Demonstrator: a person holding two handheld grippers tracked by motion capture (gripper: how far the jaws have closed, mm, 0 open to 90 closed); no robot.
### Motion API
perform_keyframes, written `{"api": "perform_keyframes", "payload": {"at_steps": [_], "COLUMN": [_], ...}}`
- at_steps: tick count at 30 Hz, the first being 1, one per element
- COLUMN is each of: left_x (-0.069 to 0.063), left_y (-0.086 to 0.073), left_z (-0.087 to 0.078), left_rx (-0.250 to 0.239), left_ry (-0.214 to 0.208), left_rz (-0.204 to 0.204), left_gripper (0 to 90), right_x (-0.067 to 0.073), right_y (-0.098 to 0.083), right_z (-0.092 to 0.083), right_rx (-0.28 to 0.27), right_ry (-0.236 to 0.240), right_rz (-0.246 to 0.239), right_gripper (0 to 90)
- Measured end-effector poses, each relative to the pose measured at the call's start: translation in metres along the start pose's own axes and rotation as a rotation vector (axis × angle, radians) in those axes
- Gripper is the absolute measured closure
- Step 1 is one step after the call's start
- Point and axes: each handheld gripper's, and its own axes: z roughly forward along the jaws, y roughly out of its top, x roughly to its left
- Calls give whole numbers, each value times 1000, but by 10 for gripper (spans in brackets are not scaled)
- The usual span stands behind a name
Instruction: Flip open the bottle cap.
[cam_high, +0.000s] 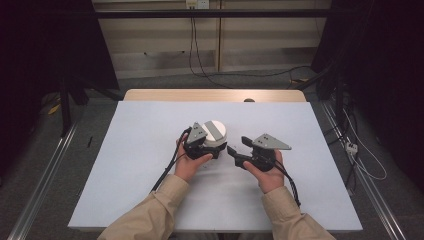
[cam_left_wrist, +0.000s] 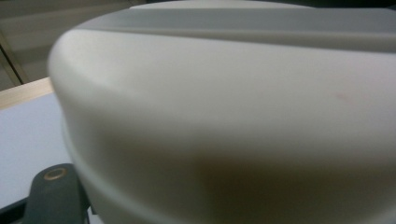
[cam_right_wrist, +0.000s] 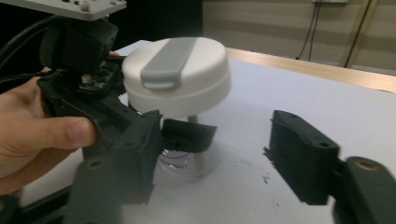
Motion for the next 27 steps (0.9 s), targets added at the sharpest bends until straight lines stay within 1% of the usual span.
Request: {"api": "perform_keyframes", "payload": {"at_steps": [3, 5, 6, 8, 11, 14, 16, 18, 21, 25, 27], "left_x": [0, 0, 0, 0, 0, -1, -1, -1, -1, -1, -1], "left_y": [0, 0, 0, 0, 0, 0, 0, 0, 0, 0, 0], "left_z": [0, 0, 0, 0, 0, 0, 0, 0, 0, 0, 0], "left_rx": [-3, -3, -3, -4, -3, -2, -2, -2, -2, -1, -1], "left_ry": [-2, -1, -1, -1, -1, 1, 1, 2, 2, 2, 2], "left_rz": [-7, -4, -4, -4, -2, 0, 0, -1, -3, -2, -3], "left_gripper": [185, 185, 185, 185, 185, 185, 185, 185, 185, 185, 185], "right_x": [2, 3, 4, 5, 7, 8, 9, 9, 9, 9, 9], "right_y": [4, 6, 7, 8, 11, 13, 14, 14, 13, 13, 12], "right_z": [3, 5, 7, 9, 12, 14, 13, 12, 11, 14, 15], "right_rx": [2, 5, 10, 15, 26, 26, 21, 22, 40, 41, 51], "right_ry": [7, 15, 20, 39, 53, 62, 68, 70, 76, 77, 79], "right_rz": [1, 3, -3, 6, -7, -12, -9, -11, -12, -16, -15], "right_gripper": [447, 481, 514, 560, 674, 827, 894, 900, 900, 900, 900]}}
